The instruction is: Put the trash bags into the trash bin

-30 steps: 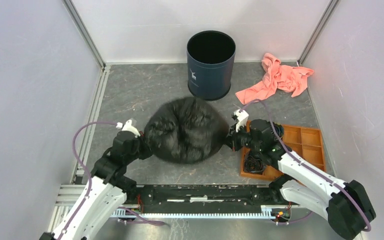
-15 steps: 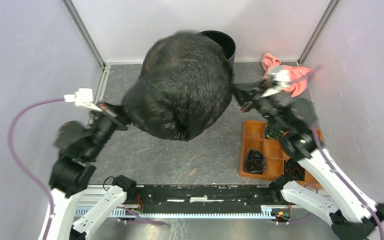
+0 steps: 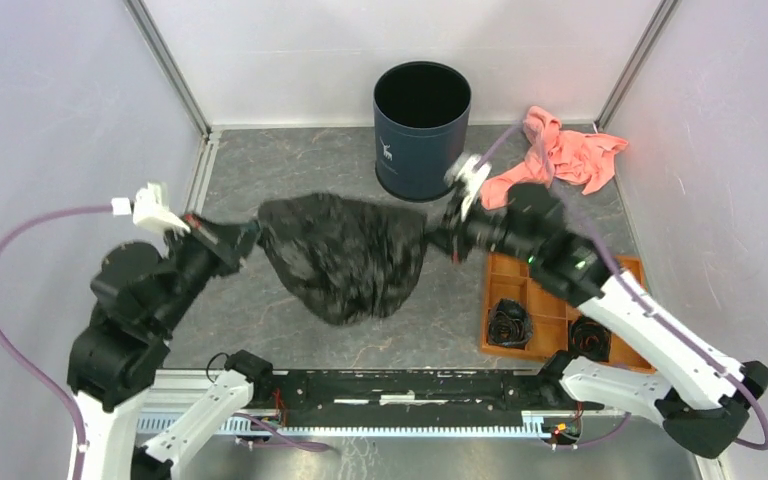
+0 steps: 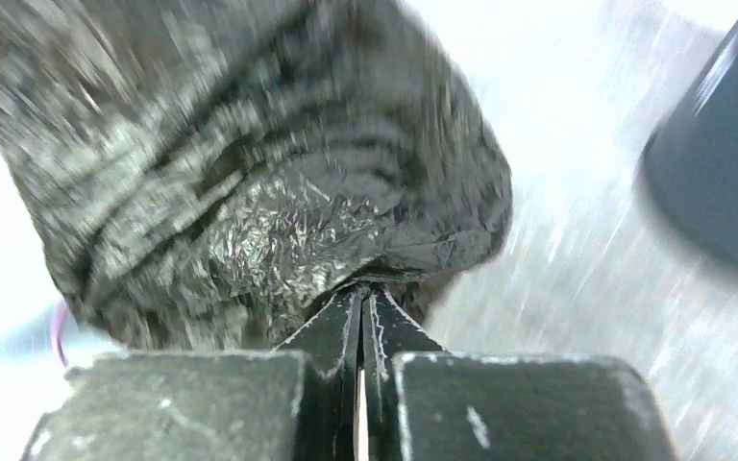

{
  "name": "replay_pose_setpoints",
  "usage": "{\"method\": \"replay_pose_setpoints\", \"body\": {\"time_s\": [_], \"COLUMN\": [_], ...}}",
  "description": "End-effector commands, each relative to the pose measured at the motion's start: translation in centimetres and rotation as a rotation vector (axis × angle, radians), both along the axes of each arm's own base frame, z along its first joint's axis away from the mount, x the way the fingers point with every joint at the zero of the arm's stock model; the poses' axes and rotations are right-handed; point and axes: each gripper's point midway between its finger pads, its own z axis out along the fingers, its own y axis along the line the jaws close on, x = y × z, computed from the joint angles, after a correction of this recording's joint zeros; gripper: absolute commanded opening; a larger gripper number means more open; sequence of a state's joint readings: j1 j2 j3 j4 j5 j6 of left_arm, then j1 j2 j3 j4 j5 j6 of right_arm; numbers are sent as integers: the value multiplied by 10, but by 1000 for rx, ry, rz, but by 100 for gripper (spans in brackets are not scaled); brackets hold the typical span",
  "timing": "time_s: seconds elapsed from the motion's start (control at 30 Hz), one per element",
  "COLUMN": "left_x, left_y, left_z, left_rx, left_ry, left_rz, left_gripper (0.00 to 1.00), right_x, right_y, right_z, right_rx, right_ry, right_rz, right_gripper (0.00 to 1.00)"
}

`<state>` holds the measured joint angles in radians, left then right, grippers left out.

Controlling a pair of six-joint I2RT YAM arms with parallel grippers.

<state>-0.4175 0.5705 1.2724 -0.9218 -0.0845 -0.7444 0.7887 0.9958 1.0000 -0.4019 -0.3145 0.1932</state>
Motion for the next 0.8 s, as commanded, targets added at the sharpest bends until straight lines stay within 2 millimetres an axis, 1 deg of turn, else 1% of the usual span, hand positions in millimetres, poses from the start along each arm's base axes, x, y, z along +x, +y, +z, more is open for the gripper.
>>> {"method": "replay_pose_setpoints", "body": {"time_s": [0.0, 0.03, 0.07, 0.1, 0.13, 0.17, 0.2, 0.23, 0.27, 0.3, 0.33, 0.37, 0.4, 0.43, 0.47, 0.5, 0.53, 0.57, 0.6, 0.63, 0.67, 0.7, 0.73, 0.77], "left_x": [70, 86, 99, 109, 115, 119, 120, 116, 107, 97, 85, 73, 62, 49, 40, 32, 27, 23, 21, 23, 27, 34, 42, 50], "left_y": [-6, -10, -14, -19, -23, -25, -22, -20, -21, -21, -23, -23, -21, -14, -10, -9, -9, -11, -12, -13, -11, -8, -4, -1], "left_z": [-5, -17, -33, -52, -72, -93, -112, -128, -140, -147, -144, -134, -118, -97, -78, -60, -45, -32, -19, -13, -12, -17, -24, -34], "left_rx": [172, 223, 265, 306, 339, 370, 397, 415, 423, 422, 404, 379, 354, 327, 303, 277, 252, 226, 201, 189, 187, 195, 211, 233], "left_ry": [96, 138, 190, 250, 304, 354, 403, 447, 478, 498, 490, 457, 409, 351, 312, 271, 241, 212, 178, 158, 155, 168, 189, 219], "left_rz": [84, 84, 76, 58, 38, 23, 18, 6, -23, -51, -83, -105, -107, -88, -78, -81, -84, -89, -93, -92, -67, -31, 4, 33], "left_gripper": [2, 2, 2, 2, 2, 2, 2, 2, 2, 2, 2, 2, 2, 2, 2, 2, 2, 2, 2, 2, 2, 2, 2, 2], "right_x": [70, 86, 104, 117, 123, 121, 109, 87, 67, 44, 26, 6, -9, -18, -23, -25, -23, -18, -8, 2, 13, 28, 43, 54], "right_y": [-8, -5, -6, -7, -5, -3, 0, 3, 4, 3, 2, 4, 3, -1, -4, -8, -10, -15, -18, -22, -24, -27, -29, -30], "right_z": [126, 119, 101, 79, 45, 12, -27, -62, -81, -97, -102, -97, -90, -76, -56, -40, -16, -2, 18, 28, 39, 41, 37, 26], "right_rx": [162, 173, 171, 159, 118, 69, 28, 4, -19, -60, -89, -99, -104, -88, -58, -47, -25, -30, -35, -54, -59, -61, -42, -25], "right_ry": [-199, -158, -101, -47, 21, 84, 169, 241, 265, 264, 247, 219, 208, 192, 164, 143, 88, 55, 2, -29, -61, -70, -56, -25], "right_rz": [-182, -170, -176, -188, -179, -158, -108, -48, -19, -4, 11, 41, 60, 68, 71, 69, 59, 32, -6, -42, -72, -113, -133, -135], "right_gripper": [0, 0, 0, 0, 0, 0, 0, 0, 0, 0, 0, 0, 0, 0, 0, 0, 0, 0, 0, 0, 0, 0, 0, 0]}}
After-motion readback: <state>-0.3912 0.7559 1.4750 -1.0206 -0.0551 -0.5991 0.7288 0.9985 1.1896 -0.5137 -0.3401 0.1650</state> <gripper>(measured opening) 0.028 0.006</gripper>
